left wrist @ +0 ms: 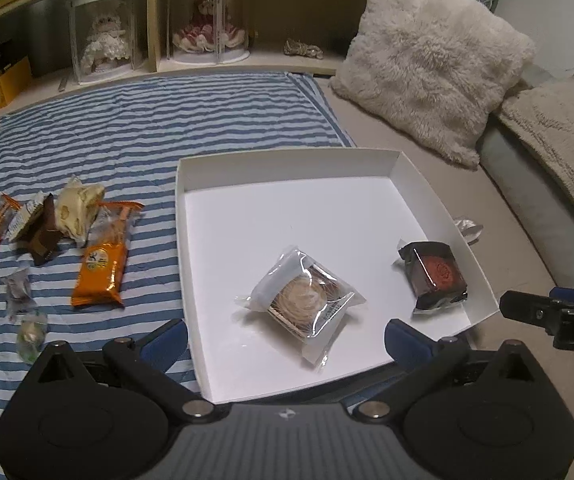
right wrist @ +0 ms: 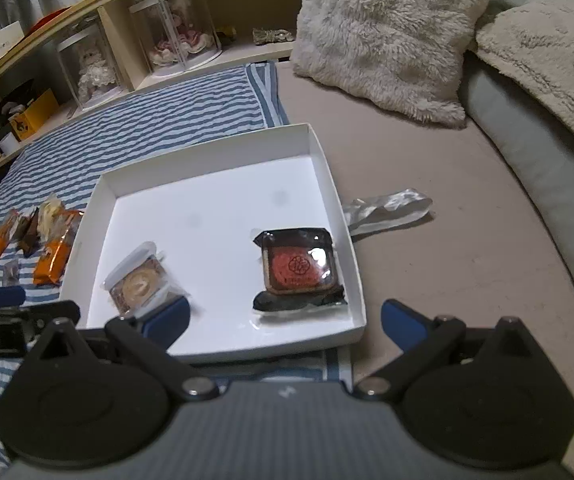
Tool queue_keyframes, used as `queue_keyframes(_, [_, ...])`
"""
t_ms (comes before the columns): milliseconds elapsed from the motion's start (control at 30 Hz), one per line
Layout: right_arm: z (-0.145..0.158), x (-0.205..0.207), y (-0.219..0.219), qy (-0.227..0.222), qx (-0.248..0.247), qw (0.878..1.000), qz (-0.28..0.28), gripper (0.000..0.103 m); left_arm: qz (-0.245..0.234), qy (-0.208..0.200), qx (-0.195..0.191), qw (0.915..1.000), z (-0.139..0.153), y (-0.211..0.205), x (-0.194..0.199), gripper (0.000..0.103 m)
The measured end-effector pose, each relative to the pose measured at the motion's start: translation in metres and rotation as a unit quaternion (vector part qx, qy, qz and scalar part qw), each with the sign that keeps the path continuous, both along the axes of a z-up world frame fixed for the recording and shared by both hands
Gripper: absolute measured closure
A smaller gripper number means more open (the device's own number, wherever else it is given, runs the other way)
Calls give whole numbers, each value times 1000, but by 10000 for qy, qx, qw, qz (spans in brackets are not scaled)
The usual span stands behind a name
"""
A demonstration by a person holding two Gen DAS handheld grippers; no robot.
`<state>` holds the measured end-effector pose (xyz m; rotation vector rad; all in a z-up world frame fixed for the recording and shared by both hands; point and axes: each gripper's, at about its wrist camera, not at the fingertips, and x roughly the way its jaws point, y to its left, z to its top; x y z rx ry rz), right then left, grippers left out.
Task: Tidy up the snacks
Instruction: 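Release the cookie with the left tool while the right tool releases the mooncake in the box, then move both tools back toward the snack pile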
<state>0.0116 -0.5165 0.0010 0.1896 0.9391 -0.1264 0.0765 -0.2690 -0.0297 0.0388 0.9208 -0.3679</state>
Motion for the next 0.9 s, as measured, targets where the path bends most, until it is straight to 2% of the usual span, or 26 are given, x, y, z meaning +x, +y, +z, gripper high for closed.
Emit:
queue_keyframes(433, [20, -11, 26, -208, -62, 9997, 65, 0, 243, -117, -43, 9996, 16, 66, -3, 0])
queue_keyframes(900, [38, 17, 86, -460, -177, 9976, 496, 0, 876, -387, 16, 9954, 32, 162, 8, 0])
